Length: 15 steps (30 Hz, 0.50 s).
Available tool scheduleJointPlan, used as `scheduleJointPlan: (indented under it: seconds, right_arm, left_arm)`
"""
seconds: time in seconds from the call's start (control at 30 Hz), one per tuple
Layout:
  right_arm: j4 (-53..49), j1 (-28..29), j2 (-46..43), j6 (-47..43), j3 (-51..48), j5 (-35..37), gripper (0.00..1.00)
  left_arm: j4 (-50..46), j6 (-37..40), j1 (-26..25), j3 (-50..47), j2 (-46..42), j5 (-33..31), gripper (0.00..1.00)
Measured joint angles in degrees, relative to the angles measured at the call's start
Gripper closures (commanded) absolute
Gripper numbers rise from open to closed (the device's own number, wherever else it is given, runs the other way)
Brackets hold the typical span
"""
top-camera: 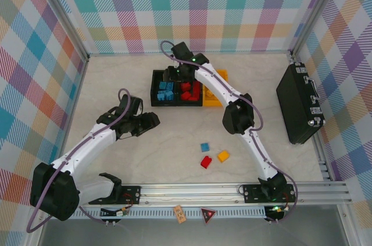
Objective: Sort the legos into containers by color
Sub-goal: Place the lego in the container.
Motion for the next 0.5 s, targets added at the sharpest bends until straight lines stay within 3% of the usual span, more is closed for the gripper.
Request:
scheduleJointPlan:
  seconds: [0.13, 0.5]
  right_arm:
    - [0.15, 0.02, -4.33, -1.05, -4.79, -0.02, 0.50]
    - [6.69, 0.02, -36.68, -2.56, -41.97, 0.66, 0.46]
  left_arm:
    - [0.04, 0.04, 0.00, 0.00, 0.42, 0.44, 0.43]
    - [2.25, 0.90, -0.02, 0.11, 4.33, 4.11, 0.43]
